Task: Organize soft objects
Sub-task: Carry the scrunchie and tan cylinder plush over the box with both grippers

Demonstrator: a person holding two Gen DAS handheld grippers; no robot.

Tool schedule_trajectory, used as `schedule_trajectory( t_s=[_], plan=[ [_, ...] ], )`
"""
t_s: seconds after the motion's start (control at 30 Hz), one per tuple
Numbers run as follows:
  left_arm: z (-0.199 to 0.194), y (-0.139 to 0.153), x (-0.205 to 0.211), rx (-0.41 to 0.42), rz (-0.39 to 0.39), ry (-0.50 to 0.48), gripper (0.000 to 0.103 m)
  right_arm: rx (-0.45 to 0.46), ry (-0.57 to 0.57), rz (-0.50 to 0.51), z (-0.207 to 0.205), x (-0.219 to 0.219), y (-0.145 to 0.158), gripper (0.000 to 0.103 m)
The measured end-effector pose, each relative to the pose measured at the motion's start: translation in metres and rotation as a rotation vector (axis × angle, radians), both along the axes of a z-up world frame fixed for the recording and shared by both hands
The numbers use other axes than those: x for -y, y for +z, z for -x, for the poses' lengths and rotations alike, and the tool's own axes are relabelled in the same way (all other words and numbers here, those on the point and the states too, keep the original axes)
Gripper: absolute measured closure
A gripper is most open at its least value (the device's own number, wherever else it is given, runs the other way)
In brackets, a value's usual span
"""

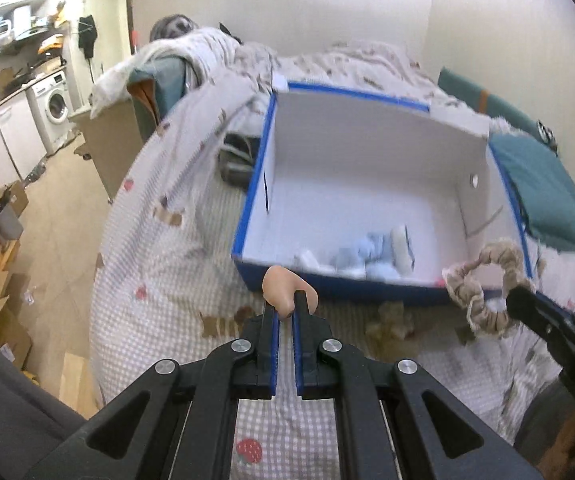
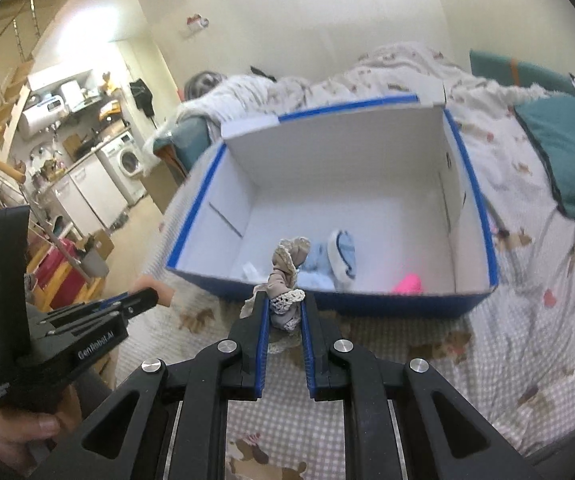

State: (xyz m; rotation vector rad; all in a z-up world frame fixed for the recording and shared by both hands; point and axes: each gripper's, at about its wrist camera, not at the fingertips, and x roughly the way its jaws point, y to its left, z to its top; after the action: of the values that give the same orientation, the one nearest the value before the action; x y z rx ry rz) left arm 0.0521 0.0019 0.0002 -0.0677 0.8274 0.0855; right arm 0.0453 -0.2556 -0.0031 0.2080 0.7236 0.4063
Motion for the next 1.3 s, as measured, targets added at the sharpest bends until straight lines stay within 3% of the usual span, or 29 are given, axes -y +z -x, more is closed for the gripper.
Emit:
schedule_trajectory(
  t_s=[0.23, 0.6, 0.83, 1.0, 1.3],
  plan=[
    [-0.022, 0.033, 0.003, 0.062, -0.034, -0.038, 0.097, 0.012, -0.016, -0.008, -0.019, 0.004, 0.017, 0.087],
    [-0.085, 0.045, 0.018, 0.088, -0.103, -0.135, 0.097, 0.087, -0.031, 0.068, -0.083, 0.014, 0.035, 0.087],
    [-0.122, 0.019, 0.02, 0.048, -0.068, -0.148, 0.097, 0.03, -0.074, 0.043, -0.112, 0.026, 0.01, 0.087],
    [-0.124, -0.006, 0.019, 0.02, -0.044, -0.15, 0.097, -0.021, -0.104, -0.027, -0.119, 0.039, -0.006, 0.087],
    [-0.133, -0.029, 0.02, -0.048, 0.019, -0.166, 0.097, -0.057, -0.092, -0.025, -0.123, 0.033, -0.017, 0.087]
  ],
)
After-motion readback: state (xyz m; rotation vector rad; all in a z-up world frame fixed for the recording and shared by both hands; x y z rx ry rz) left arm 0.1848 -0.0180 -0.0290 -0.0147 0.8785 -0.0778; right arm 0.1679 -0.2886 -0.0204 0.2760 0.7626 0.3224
